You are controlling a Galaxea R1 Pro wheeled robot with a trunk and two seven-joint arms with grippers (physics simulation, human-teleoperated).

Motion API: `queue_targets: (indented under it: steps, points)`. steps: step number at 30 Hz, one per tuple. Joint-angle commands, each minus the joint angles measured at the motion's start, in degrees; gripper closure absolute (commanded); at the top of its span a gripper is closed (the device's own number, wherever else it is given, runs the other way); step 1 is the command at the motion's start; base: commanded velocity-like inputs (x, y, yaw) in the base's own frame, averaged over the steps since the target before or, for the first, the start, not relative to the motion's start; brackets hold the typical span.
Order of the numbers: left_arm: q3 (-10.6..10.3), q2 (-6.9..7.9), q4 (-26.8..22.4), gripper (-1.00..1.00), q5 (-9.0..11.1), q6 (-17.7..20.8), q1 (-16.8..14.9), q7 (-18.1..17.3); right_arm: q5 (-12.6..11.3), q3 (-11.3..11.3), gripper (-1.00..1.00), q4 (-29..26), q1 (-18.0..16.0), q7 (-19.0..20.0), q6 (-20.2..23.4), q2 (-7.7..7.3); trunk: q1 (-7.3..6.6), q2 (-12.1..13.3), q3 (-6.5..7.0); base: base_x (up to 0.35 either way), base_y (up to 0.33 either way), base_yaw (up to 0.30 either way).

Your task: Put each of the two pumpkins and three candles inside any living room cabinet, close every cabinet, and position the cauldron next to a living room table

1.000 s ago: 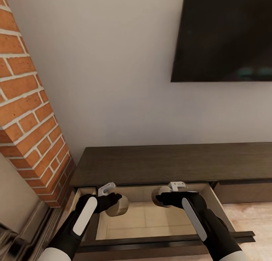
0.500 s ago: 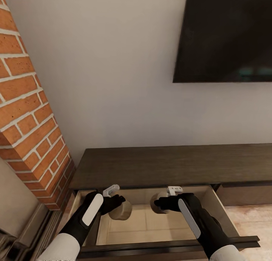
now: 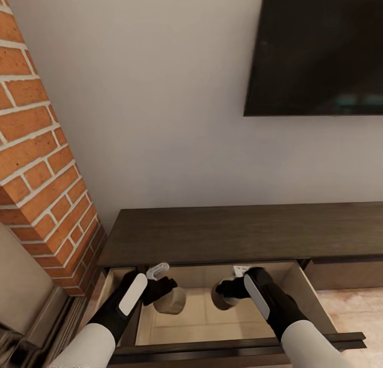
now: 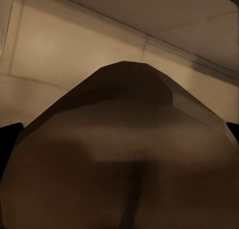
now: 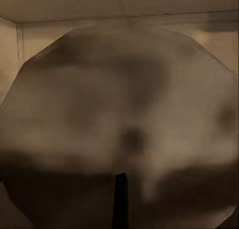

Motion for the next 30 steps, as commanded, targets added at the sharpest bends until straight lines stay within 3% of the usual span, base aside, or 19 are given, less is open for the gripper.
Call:
queue_targets:
  steps: [1, 5, 10, 12, 13, 14, 18, 26, 30]
  points:
    - [-0.12, 0.03, 0.19, 1.00, 0.70, -0.25, -0.05, 0.53, -0.13, 0.07, 1.00, 1.48, -0.68, -0.19, 0.04, 0.26, -0.01, -0.03, -0.10, 0.000, 0.000, 0.000]
    - [-0.12, -0.30, 4.02, 1.00, 0.69, -1.81, -0.14, 0.45, -0.10, 0.27, 1.00, 7.88, -3.04, -0.15, -3.50, 1.48, -0.01, -0.03, -0.37, 0.000, 0.000, 0.000]
    - [-0.24, -1.04, 6.89, 1.00, 0.71, -1.05, -1.96, 0.09, 0.01, 0.41, 1.00, 9.98, -3.43, -0.14, -4.15, 2.62, -0.01, -0.03, -0.80, 0.000, 0.000, 0.000]
    - [-2.45, -1.41, 9.94, 1.00, 0.69, -0.04, -3.97, 0.35, 0.02, 0.42, 1.00, 10.23, -3.59, -0.17, -4.16, 3.01, -0.01, -0.03, -0.98, 0.000, 0.000, 0.000]
    - [-6.08, -1.50, 10.98, 1.00, 0.83, 0.62, -4.88, 0.78, 0.04, 0.42, 1.00, 10.28, -3.63, -0.20, -4.16, 3.21, -0.01, -0.03, -1.07, 0.000, 0.000, 0.000]
    - [-7.81, -1.57, 11.37, 1.00, 1.05, 0.83, -5.24, 1.08, 0.05, 0.42, 1.00, 10.41, -3.65, -0.21, -4.16, 3.32, -0.01, -0.03, -1.16, 0.000, 0.000, 0.000]
    - [-10.10, -1.89, 11.70, 1.00, 1.42, 1.12, -5.69, 1.47, 0.06, 0.49, 1.00, 11.12, -3.74, -0.23, -4.16, 3.65, -0.01, -0.03, -1.51, 0.000, 0.000, 0.000]
    - [-10.87, -2.30, 9.80, 1.00, 1.49, 1.11, -5.86, 1.58, 0.28, 0.51, 1.00, 11.38, -4.07, -0.38, -3.93, 3.93, 0.65, -1.23, -2.76, 0.000, 0.000, 0.000]
    - [-10.92, -2.25, 9.40, 1.00, 1.04, 0.42, -5.86, 1.65, 2.30, 0.51, 1.00, 11.57, -4.97, -1.43, -3.44, 3.95, 1.09, -2.03, -3.48, 0.000, 0.000, 0.000]
